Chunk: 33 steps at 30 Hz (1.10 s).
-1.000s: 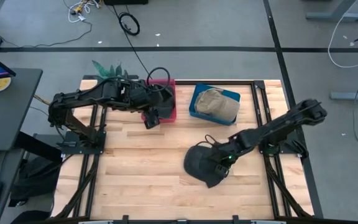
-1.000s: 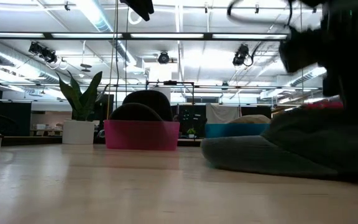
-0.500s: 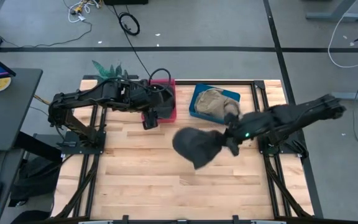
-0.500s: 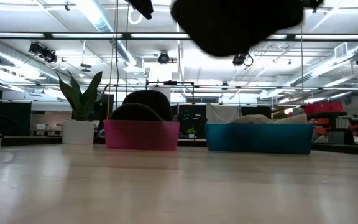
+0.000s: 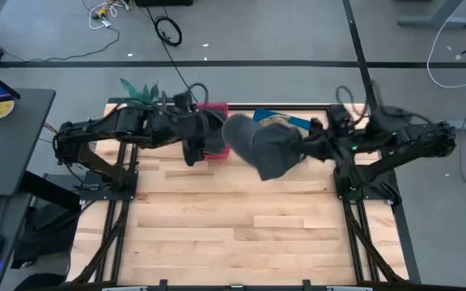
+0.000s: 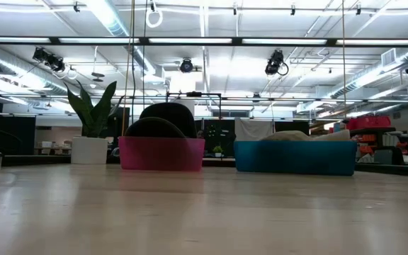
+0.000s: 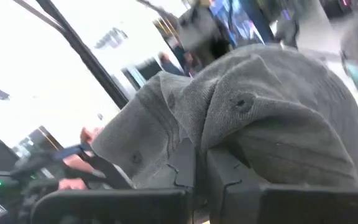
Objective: Pick & Place hat
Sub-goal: Stack the black cap on top of the black cap on the blue bin
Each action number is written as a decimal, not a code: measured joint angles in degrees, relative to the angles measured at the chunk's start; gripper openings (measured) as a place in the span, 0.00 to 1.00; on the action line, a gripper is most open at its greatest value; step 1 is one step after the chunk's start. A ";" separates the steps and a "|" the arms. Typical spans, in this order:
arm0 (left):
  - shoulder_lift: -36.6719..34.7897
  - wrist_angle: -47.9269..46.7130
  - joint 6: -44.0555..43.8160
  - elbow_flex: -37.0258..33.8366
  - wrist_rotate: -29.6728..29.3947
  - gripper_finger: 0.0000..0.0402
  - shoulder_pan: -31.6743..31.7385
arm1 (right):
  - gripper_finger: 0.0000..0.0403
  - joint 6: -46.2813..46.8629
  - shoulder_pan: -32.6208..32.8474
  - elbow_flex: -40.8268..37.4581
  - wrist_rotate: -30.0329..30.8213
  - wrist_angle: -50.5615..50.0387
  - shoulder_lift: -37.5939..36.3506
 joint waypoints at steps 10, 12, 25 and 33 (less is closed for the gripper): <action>-6.04 24.23 13.88 0.00 4.82 0.54 -4.52 | 0.01 -3.42 -2.96 0.07 -6.37 8.56 -1.63; -6.55 28.98 15.38 0.07 11.01 0.54 -4.69 | 0.01 -3.41 -3.66 0.04 -8.14 8.62 -1.26; -4.77 33.89 22.63 0.00 19.56 0.54 -1.89 | 0.01 2.26 -6.61 0.04 -21.27 19.69 4.34; -4.40 35.01 22.36 0.00 26.61 0.54 -1.87 | 0.01 3.89 -7.06 0.04 -21.31 20.97 7.51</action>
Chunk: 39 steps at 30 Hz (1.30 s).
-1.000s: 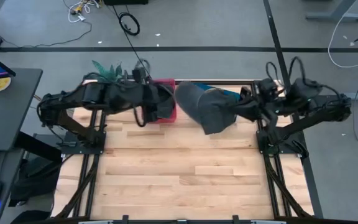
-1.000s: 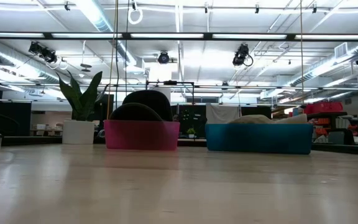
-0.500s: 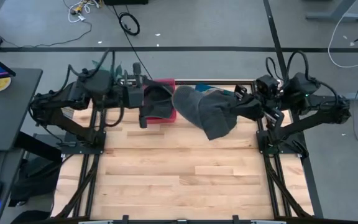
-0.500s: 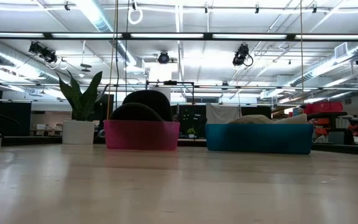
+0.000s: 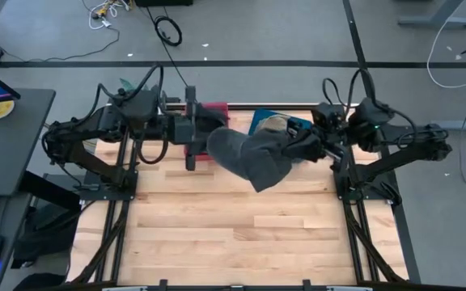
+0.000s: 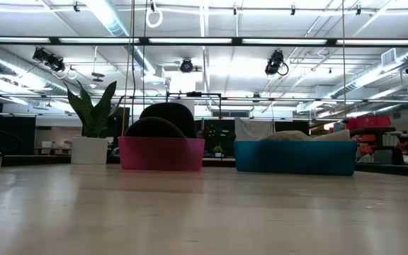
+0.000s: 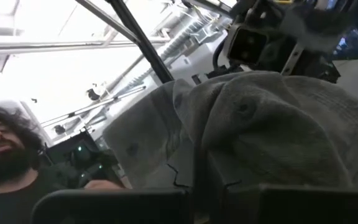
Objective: Pick & Place hat
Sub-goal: Stack the black cap on top of the black cap on the blue bin
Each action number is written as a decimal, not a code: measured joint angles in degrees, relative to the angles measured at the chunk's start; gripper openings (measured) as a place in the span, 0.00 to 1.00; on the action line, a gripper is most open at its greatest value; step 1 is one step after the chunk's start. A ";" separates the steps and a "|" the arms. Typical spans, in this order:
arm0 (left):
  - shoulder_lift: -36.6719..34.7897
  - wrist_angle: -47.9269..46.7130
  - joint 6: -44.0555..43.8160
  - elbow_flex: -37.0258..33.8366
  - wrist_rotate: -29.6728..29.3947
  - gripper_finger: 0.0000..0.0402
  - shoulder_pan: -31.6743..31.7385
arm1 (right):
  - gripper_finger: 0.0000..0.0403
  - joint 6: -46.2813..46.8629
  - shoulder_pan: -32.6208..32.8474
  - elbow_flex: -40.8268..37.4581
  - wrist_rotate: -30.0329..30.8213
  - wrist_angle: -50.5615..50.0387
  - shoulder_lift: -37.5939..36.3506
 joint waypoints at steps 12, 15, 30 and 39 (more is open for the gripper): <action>-0.02 -2.28 -1.28 0.00 1.49 0.23 0.00 | 0.04 0.45 -0.01 -0.02 0.41 4.80 1.01; -0.21 -2.70 -1.34 0.00 1.56 0.06 -0.01 | 0.08 0.55 0.00 -0.02 3.06 3.49 1.13; -4.01 -18.92 -7.44 0.04 -16.12 0.03 -0.09 | 0.60 6.49 -0.01 -0.07 10.39 -1.29 1.10; -4.88 -43.75 -16.83 -0.02 -23.38 0.03 2.63 | 0.94 7.29 -0.79 -0.04 14.80 -6.91 0.88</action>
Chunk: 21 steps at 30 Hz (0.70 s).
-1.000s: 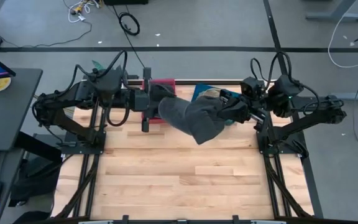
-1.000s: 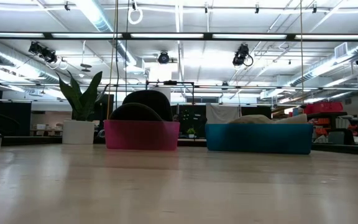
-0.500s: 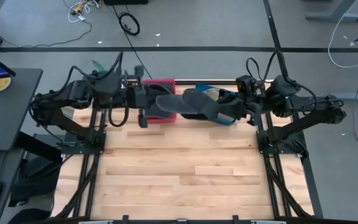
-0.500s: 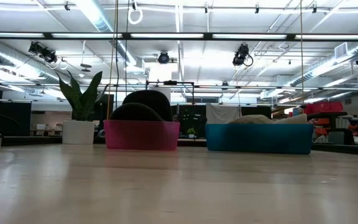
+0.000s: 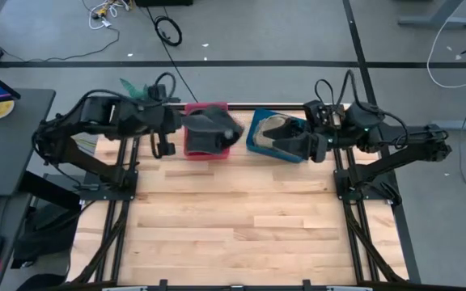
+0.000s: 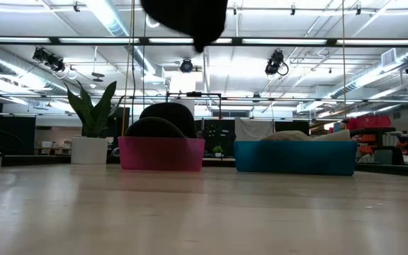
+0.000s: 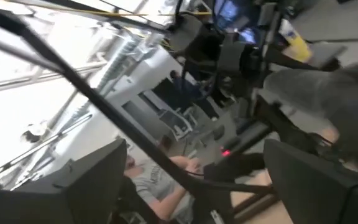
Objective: Pick & Place hat
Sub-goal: Stack the black cap on top of the black cap on the blue bin
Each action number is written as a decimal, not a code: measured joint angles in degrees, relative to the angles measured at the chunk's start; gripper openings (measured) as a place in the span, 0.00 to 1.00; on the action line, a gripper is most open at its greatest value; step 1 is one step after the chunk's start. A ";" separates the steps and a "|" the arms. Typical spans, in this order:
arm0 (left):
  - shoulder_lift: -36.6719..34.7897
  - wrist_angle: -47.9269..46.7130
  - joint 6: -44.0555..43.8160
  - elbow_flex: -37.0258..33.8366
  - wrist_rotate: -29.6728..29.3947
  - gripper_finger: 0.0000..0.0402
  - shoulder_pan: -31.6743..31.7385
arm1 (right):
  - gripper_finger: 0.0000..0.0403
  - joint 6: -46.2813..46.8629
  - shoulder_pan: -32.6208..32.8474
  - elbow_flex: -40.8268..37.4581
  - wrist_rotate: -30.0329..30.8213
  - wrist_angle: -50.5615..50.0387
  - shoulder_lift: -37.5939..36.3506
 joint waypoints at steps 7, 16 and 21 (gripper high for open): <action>2.55 -11.97 -5.88 -0.02 -2.27 0.03 4.25 | 0.93 0.52 -2.48 0.00 2.49 -4.15 0.31; 8.63 -19.29 -10.41 0.02 2.21 0.03 9.76 | 0.84 -0.26 -4.42 0.02 2.55 -10.24 1.10; 14.24 -19.32 -10.09 0.02 3.40 0.03 11.54 | 0.81 -1.76 -4.48 0.02 2.20 -15.28 1.37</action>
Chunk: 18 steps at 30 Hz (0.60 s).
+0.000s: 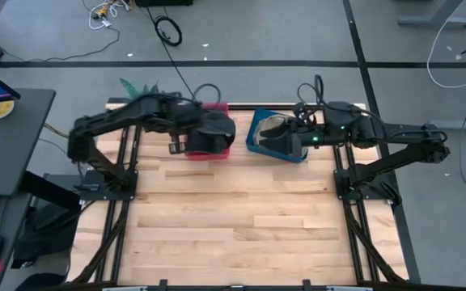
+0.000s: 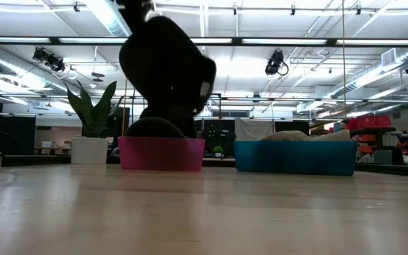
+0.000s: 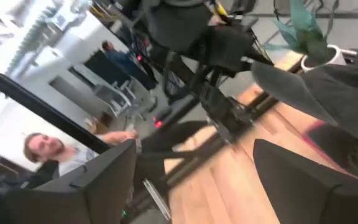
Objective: Pick & Place hat
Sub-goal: Stack the black cap on top of the black cap on the blue bin
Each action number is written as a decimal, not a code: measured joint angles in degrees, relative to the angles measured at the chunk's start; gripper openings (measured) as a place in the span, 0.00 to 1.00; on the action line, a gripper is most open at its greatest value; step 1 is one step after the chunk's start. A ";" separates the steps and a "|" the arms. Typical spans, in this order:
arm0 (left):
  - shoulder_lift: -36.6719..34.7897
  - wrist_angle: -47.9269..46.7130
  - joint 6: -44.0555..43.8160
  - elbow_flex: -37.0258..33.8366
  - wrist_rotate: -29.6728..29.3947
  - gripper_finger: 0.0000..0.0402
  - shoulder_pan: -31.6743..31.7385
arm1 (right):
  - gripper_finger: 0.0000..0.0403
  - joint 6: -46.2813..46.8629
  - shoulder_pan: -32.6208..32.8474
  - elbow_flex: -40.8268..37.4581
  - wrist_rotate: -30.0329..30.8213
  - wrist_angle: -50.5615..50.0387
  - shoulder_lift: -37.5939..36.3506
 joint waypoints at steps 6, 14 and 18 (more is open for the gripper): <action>5.71 -0.03 4.69 -0.02 -3.40 0.03 0.31 | 0.78 -1.17 0.00 -0.02 -0.30 -5.90 0.01; 4.07 -0.01 9.12 1.32 -10.72 0.03 -1.74 | 0.76 -2.52 0.00 -0.02 -0.33 -13.43 -0.02; 2.73 -0.10 9.11 1.60 -10.95 0.03 -2.44 | 0.76 -3.34 0.00 -0.02 -0.32 -14.75 -0.02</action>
